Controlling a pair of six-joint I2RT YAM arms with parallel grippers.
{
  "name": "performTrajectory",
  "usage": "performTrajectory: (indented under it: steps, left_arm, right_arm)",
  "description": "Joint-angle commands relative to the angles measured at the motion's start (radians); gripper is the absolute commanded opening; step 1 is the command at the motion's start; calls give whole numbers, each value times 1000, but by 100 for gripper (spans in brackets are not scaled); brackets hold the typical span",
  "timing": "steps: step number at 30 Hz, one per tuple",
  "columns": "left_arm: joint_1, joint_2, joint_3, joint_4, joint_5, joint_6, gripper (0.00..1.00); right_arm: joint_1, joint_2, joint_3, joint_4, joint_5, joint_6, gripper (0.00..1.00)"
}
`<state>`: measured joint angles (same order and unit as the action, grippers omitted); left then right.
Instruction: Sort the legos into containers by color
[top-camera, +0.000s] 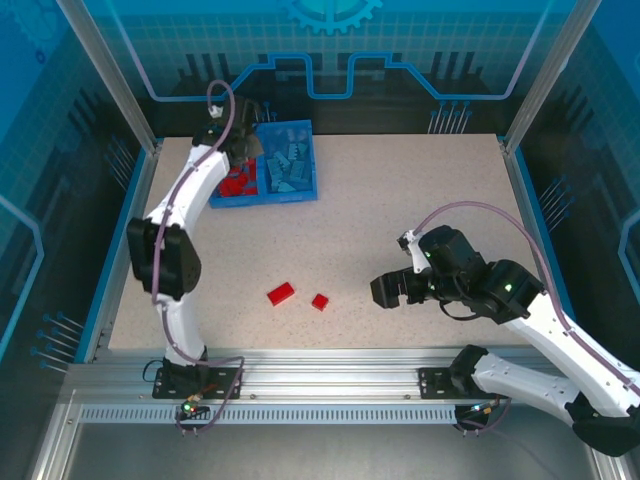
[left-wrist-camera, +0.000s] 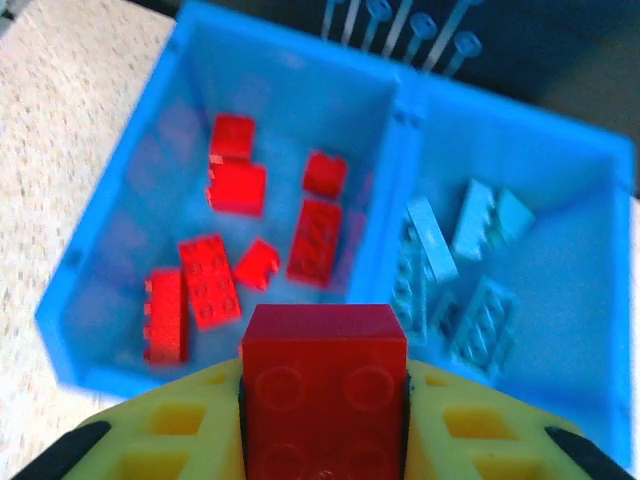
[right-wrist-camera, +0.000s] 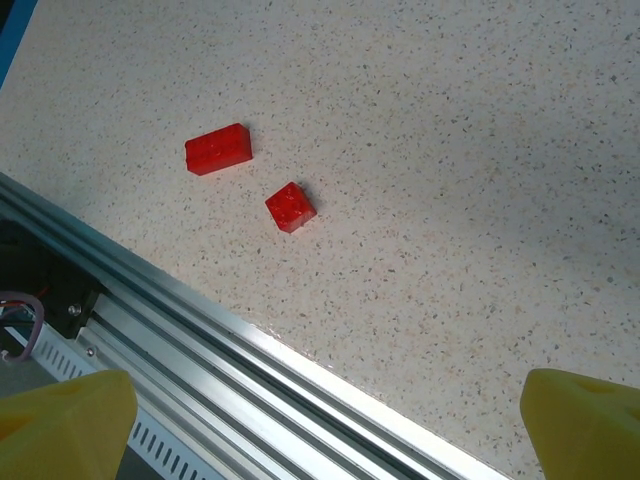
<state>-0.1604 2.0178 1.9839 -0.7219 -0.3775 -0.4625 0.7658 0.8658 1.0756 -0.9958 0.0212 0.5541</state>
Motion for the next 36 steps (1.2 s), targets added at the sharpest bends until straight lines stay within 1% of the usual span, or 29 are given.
performTrajectory:
  steps: [1, 3, 6, 7, 9, 11, 14, 17, 20, 22, 23, 24, 27, 29, 31, 34, 36]
  left_arm:
    - [59, 173, 203, -85, -3, 31, 27]
    - [86, 281, 348, -110, 50, 44, 27]
    - [116, 410, 505, -94, 175, 84, 30]
    - [120, 435, 530, -81, 185, 95, 31]
    - [128, 471, 546, -37, 194, 114, 36]
    - [135, 488, 549, -8, 212, 116, 44]
    - [136, 488, 549, 8, 223, 116, 49]
    - [136, 458, 549, -8, 229, 103, 51]
    - [134, 386, 527, -57, 269, 66, 49]
    - [128, 298, 453, -76, 300, 31, 48]
    - [120, 232, 380, -71, 307, 20, 47]
    - [110, 172, 302, -58, 306, 10, 47]
    - [68, -84, -11, 25, 298, -16, 46]
    - [18, -251, -219, 87, 290, -32, 46]
    - [-42, -377, -372, 106, 270, -34, 46]
    - [-159, -542, -569, 112, 211, 26, 46]
    - [-219, -625, -691, 103, 188, 65, 48]
  right_arm:
    - [10, -13, 50, -28, 19, 18, 100]
    - [9, -16, 61, -40, 26, 24, 100]
    - [10, -23, 72, -57, 38, 39, 100]
    - [10, -23, 73, -60, 38, 43, 100]
    - [10, -30, 73, -62, 32, 49, 100]
    - [10, -28, 79, -71, 28, 54, 100]
    - [10, -25, 88, -81, 31, 53, 100]
    - [10, -18, 96, -77, 33, 49, 100]
    - [10, -3, 103, -61, 30, 42, 100]
    - [9, 12, 107, -51, 29, 34, 100]
    - [9, 20, 110, -46, 30, 30, 100]
    - [8, 28, 111, -41, 31, 26, 100]
    - [8, 49, 109, -16, 29, 12, 100]
    - [6, 62, 107, 3, 25, -2, 100]
    - [5, 77, 111, 9, 22, -18, 100]
    - [0, 99, 123, 5, 19, -40, 100]
    - [0, 107, 126, 3, 13, -51, 100]
